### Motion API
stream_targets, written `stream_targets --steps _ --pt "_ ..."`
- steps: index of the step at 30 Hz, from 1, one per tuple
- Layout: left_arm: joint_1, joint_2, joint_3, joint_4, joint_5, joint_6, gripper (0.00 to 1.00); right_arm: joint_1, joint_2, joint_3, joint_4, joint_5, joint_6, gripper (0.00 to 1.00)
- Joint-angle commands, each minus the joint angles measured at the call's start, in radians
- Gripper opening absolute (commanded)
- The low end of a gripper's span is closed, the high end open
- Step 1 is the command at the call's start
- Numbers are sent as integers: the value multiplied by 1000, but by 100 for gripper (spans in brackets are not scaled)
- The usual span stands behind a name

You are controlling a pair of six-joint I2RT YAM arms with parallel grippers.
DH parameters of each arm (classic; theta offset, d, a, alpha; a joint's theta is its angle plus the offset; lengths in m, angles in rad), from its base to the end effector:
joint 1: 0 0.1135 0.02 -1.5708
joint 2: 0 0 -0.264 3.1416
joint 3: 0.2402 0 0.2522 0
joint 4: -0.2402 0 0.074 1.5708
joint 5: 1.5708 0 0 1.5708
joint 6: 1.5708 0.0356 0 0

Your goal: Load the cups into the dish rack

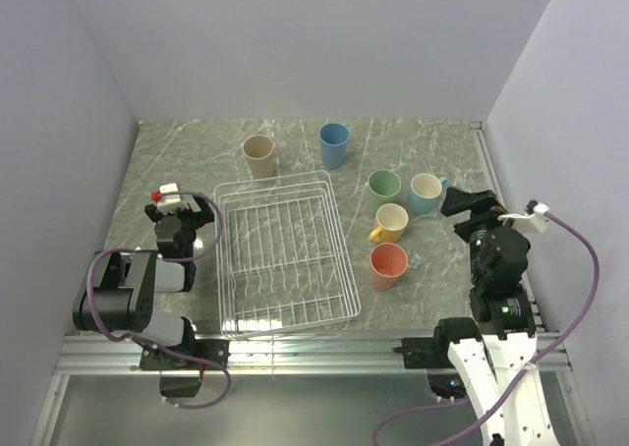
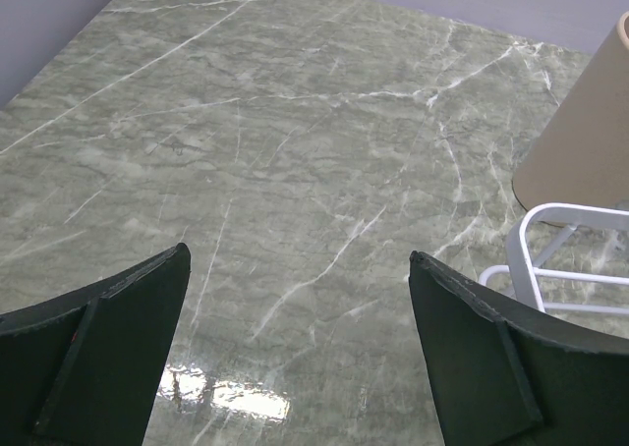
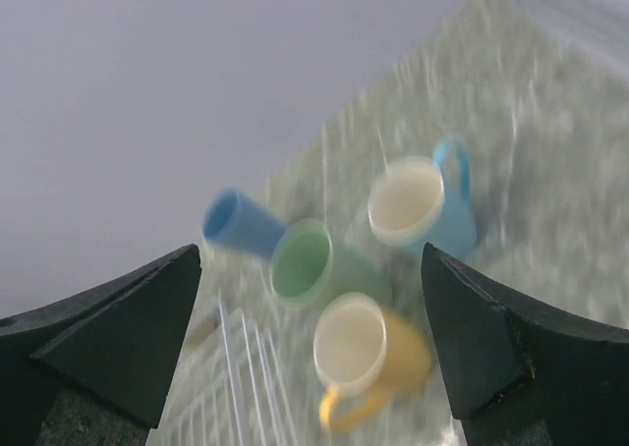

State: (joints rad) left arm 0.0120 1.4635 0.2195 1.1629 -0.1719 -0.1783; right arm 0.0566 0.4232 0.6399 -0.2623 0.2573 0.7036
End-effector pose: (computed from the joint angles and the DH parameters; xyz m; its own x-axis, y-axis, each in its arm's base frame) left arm 0.2358 0.0089 0.1544 -0.0474 -0.1753 -0.9834 -0.1938 0.9674 -0.1631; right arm 0.1143 -0.0026 0.3282 0.0941 0.6320 -0.7692 0.1813 0.7489 0.6375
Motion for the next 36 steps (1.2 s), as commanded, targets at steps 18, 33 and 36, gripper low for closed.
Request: stream_targets --steps 18,33,36 --pt "-3 -6 24 55 20 -1 99 6 222 236 -597 -480 -10 96" --pt "2 -345 446 -1002 -202 -168 99 31 293 276 -617 -590 -107 87" --pt "5 -345 639 -1331 -198 -311 99 31 272 247 -626 -590 -92 89"
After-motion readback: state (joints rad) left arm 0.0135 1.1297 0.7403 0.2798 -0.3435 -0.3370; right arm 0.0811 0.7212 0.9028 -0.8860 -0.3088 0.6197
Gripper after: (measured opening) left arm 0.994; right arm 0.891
